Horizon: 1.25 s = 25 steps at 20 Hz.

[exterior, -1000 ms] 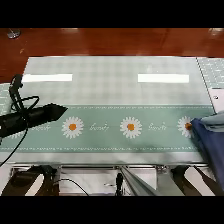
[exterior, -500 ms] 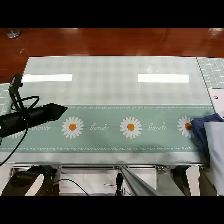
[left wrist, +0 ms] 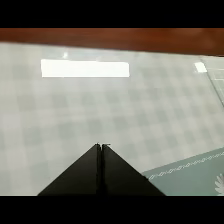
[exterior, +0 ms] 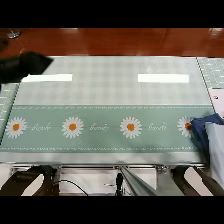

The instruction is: Fold the shirts.

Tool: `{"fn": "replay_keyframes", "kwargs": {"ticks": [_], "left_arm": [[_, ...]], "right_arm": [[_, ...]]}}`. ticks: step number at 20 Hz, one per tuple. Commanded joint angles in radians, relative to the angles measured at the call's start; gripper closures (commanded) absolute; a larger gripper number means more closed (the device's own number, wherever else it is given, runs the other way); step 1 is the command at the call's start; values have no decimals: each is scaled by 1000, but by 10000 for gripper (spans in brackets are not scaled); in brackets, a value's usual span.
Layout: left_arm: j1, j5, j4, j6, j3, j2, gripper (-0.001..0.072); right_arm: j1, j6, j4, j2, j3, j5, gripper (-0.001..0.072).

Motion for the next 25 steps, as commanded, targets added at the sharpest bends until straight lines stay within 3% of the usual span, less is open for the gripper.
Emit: {"fn": "replay_keyframes", "kwargs": {"ticks": [1, 3, 6, 25], "left_arm": [[-64, -174, 118, 0, 303, -230, 671], [-106, -292, 318, -130, 269, -317, 671], [-105, -309, 441, -241, 119, -383, 671], [-94, -338, 486, -215, 97, -400, 670]], "right_arm": [[478, -22, -358, -163, 91, -130, 693], [625, 31, -617, -278, 71, -48, 695], [669, 99, -644, -410, -50, -16, 695], [669, 137, -631, -451, -98, -29, 694]]}}
